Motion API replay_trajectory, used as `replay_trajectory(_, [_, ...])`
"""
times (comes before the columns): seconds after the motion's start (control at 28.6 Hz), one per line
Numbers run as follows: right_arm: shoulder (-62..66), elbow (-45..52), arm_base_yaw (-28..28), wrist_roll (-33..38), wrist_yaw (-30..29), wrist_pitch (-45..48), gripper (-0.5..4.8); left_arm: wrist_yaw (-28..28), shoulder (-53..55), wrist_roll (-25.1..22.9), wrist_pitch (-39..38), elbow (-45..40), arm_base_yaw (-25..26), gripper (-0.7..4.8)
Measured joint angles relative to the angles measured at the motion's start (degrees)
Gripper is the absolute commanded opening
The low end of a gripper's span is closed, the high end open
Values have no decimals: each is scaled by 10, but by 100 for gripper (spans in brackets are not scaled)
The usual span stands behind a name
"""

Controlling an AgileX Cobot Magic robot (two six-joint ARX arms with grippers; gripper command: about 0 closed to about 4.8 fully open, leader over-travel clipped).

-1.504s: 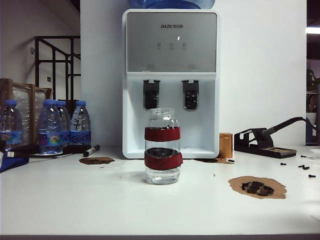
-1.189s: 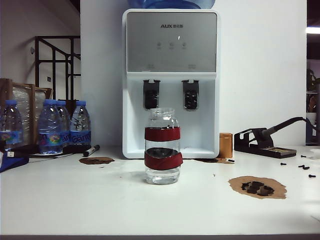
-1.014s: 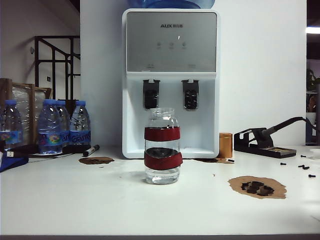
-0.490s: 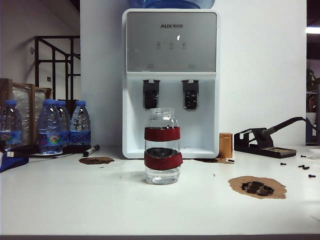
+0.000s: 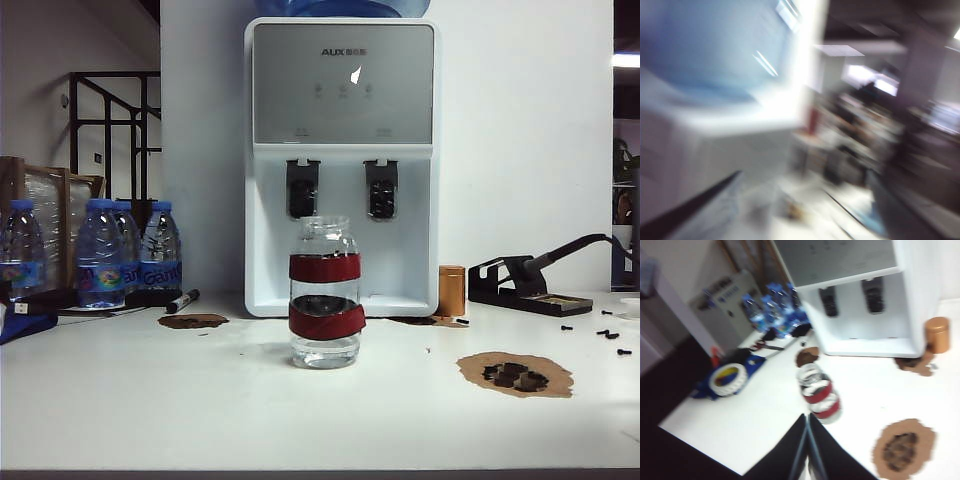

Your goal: Pick up the water bottle with two loops of red belts, then reach the front water dispenser and gently press the gray-black baffle horizontally to get a little water.

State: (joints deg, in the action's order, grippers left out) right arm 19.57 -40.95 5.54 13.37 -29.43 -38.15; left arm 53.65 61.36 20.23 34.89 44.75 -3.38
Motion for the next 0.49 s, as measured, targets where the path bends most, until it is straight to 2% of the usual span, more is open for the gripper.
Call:
replay_trajectory(0.1, [14,-12,0,-26,12,-22,-3,112,75,-8,8,-4,-21,479])
replay_trajectory(0.17, [19,-19,0,-35,20,-31,-3,160,139,-33,25,-4,-22,479])
replay_trajectory(0.31, [30,-24,0,-55,36,-40,-3,180,235,-113,31,-4,-28,479])
replay_trajectory(0.49, [54,-27,0,-78,55,-64,-3,211,318,-184,29,-4,-28,479])
